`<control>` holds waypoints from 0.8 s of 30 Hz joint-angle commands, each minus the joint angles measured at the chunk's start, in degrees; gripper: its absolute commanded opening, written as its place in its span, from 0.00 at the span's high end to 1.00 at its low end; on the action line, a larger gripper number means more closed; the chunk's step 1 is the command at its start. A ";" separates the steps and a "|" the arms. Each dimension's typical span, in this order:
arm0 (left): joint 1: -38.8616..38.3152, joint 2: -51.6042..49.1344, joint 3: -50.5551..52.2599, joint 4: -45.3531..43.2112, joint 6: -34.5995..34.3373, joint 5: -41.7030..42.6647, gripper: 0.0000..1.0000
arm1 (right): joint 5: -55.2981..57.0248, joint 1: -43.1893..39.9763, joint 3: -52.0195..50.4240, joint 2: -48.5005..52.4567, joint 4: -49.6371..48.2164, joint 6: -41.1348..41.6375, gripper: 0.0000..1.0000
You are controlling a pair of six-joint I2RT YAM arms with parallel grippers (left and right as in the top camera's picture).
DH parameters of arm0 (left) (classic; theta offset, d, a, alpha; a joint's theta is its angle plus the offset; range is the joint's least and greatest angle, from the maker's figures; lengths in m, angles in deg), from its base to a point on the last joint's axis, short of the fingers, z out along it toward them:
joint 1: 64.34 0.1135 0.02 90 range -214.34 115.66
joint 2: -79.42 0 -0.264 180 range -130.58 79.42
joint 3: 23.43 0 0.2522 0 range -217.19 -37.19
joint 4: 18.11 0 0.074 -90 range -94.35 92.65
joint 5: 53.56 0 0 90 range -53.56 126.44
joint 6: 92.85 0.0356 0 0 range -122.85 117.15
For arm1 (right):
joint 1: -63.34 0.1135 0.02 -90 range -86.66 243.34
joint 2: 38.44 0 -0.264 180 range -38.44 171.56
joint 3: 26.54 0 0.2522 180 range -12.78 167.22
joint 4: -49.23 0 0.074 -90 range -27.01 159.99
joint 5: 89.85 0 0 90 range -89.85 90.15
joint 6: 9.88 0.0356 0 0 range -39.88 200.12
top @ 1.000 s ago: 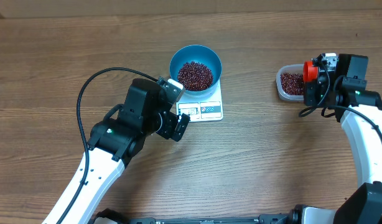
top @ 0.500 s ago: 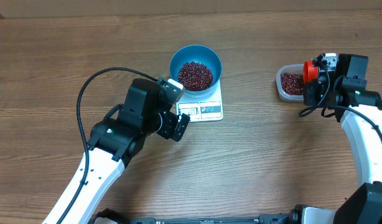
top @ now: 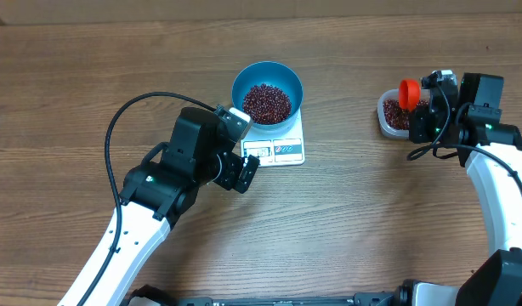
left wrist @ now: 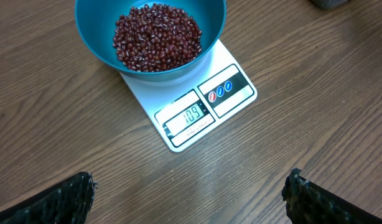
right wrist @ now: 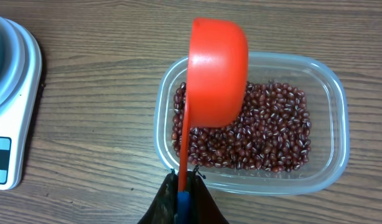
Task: Scoop item into bowl and weigh 150g on scale
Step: 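Lower the red scoop into the bean tub with the right gripper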
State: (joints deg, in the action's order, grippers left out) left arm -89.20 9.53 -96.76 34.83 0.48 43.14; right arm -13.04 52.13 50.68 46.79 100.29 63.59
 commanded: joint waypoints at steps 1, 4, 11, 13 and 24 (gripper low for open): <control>0.09 -0.31 0.00 -0.20 -0.57 0.39 0.00 | -1.03 -0.13 0.24 0.09 -0.70 0.26 0.96; 0.09 -0.31 0.00 -0.20 -0.57 0.39 0.00 | 0.61 -0.13 0.24 0.57 -1.16 0.35 0.96; 0.09 -0.31 0.00 -0.20 -0.57 0.39 0.00 | 5.66 -0.13 0.24 5.27 -1.66 3.28 0.96; 0.09 -0.31 0.00 -0.20 -0.57 0.39 0.00 | 5.73 -0.13 0.24 6.36 -2.03 3.28 0.96; 0.09 -0.31 0.00 -0.20 -0.57 0.39 0.00 | 10.58 -2.19 0.24 9.64 -3.21 4.39 0.96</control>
State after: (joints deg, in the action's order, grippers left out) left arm -89.20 9.53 -96.76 34.83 0.48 43.14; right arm -3.38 50.60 50.68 56.26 97.58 66.80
